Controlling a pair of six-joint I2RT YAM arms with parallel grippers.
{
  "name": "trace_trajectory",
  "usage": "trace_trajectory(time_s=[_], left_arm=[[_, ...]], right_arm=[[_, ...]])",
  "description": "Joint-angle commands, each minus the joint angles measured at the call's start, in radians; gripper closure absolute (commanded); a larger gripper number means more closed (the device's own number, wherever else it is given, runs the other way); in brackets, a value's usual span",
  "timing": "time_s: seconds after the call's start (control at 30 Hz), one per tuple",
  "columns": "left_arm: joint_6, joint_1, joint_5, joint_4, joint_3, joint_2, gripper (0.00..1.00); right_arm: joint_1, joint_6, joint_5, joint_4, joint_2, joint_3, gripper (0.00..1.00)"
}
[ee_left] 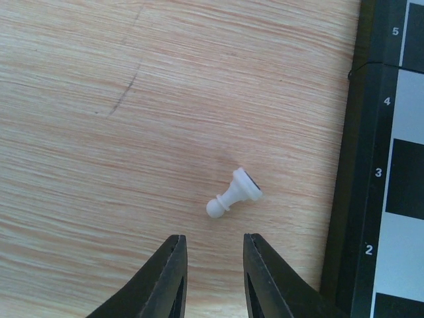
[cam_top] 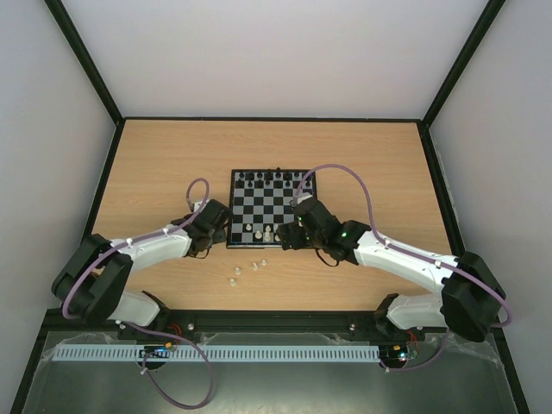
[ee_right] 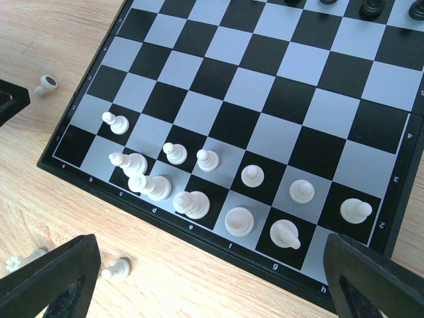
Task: Set up the chess pieces on the board
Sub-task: Pick up the chess piece at the center of the board.
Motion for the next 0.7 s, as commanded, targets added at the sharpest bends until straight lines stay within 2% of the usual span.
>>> trace_trajectory(time_s=[0.0,0.67], left_arm=[[0.018,0.007,0.002,0.034,-0.003,0.019,0.75],[0.026,0.032,-0.054,0.076,0.004,0.1,0.81]], right_arm=[[-0.004,-0.015,0.001,-0.002,0.01,0.029,0.07],[-0.004,-0.016,0.003,0.001,0.033,0.033,0.08]])
